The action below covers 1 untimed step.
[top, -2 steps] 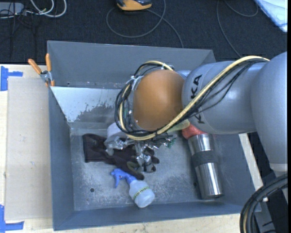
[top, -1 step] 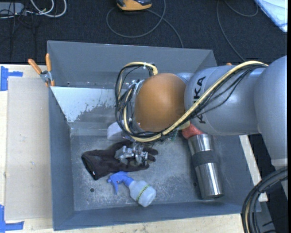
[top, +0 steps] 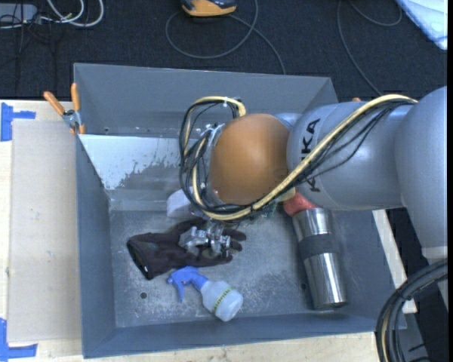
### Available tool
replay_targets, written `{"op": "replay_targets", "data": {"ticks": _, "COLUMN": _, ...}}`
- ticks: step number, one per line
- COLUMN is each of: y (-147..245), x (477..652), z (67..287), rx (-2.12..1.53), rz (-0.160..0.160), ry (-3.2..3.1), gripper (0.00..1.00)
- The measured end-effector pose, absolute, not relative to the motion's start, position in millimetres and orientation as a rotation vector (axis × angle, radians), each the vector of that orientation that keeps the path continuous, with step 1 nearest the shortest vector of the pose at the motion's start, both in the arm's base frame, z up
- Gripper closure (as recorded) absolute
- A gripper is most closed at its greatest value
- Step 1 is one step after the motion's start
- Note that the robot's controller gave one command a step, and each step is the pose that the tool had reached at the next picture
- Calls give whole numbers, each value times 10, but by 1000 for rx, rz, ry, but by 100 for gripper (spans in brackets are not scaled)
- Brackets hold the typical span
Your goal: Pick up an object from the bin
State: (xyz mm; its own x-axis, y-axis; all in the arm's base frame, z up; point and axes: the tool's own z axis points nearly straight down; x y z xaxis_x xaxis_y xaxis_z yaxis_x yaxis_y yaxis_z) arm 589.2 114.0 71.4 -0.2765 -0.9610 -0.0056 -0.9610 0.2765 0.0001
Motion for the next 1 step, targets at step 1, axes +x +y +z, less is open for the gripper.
{"op": "replay_targets", "data": {"ticks": 1, "y": 1133, "x": 5872, "z": 716, "rx": -1898, "rz": 5, "ry": 2494, "gripper": 100}}
